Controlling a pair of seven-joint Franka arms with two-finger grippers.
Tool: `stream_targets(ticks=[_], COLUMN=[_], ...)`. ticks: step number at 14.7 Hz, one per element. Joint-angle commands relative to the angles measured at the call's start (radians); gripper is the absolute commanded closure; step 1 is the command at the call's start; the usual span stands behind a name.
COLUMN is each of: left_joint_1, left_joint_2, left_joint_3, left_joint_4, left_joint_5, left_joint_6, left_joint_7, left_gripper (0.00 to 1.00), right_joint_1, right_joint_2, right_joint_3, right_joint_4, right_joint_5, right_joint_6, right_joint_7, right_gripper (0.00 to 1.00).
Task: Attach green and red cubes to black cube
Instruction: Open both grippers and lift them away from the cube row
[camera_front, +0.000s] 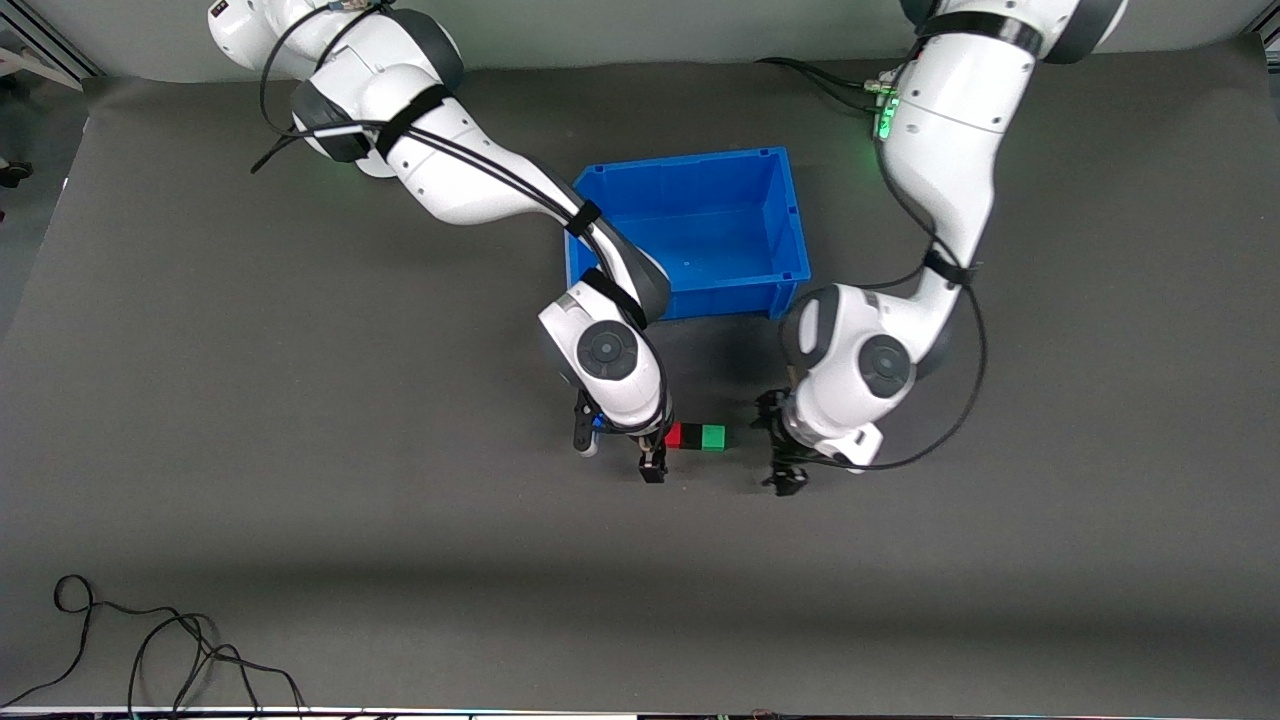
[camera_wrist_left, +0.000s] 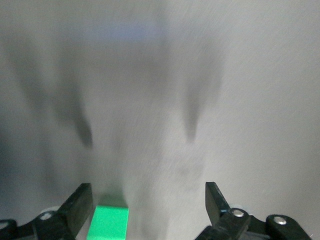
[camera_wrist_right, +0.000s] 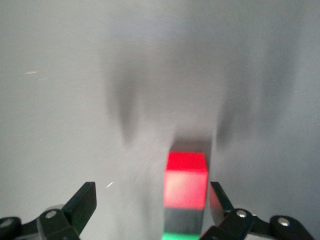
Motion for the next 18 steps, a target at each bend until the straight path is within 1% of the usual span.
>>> stream_targets(ticks=[1,3,6,9,11,13,14,15,16,18], left_joint_1=[0.092,0.175,0.286,0.358,0.375,0.396,0.416,0.416,0.416,0.425], left_joint_2=[-0.097,-0.175,-0.276,-0.371,-0.425,-0.461,-0.47,-0.481,-0.494,-0.522], left_joint_3=[-0.004,-0.004,-0.005,-0.005,-0.005,-0.004,-0.007,-0.007,-0.005,-0.005], left_joint_4=[-0.031,-0.057,-0.055,-0.048,-0.026,0.018,0.046,0.069,0.084,0.084], left_joint_5=[0.019,0.063,0.151,0.2,0.241,0.26,0.263,0.267,0.276,0.292], left_joint_6=[-0.144,-0.256,-0.46,-0.63,-0.734,-0.851,-0.897,-0.938,-0.959,-0.959], left_joint_7=[0.192,0.359,0.594,0.845,0.985,1.094,1.142,1.23,1.339,1.549], left_gripper=[0.0,0.0,0.0,0.0,0.0,0.0,0.0,0.0,0.0,0.0], right_joint_1=[-0.011,-0.035,-0.1,-0.154,-0.203,-0.249,-0.279,-0.316,-0.35,-0.411], right_joint_2=[-0.113,-0.191,-0.309,-0.433,-0.502,-0.567,-0.602,-0.637,-0.673,-0.726], right_joint_3=[-0.004,-0.004,0.007,0.007,0.005,-0.002,-0.002,-0.004,-0.004,-0.008], right_joint_4=[-0.01,-0.01,-0.012,-0.029,-0.036,-0.055,-0.075,-0.101,-0.128,-0.179], right_joint_5=[-0.017,-0.012,-0.005,-0.001,-0.001,-0.001,0.0,0.0,0.002,-0.001], right_joint_6=[-0.138,-0.255,-0.446,-0.644,-0.759,-0.851,-0.884,-0.902,-0.924,-0.938], right_joint_7=[-0.127,-0.25,-0.422,-0.676,-0.857,-1.043,-1.133,-1.219,-1.32,-1.535], right_gripper=[0.01,0.01,0.01,0.01,0.01,0.01,0.01,0.01,0.01,0.01])
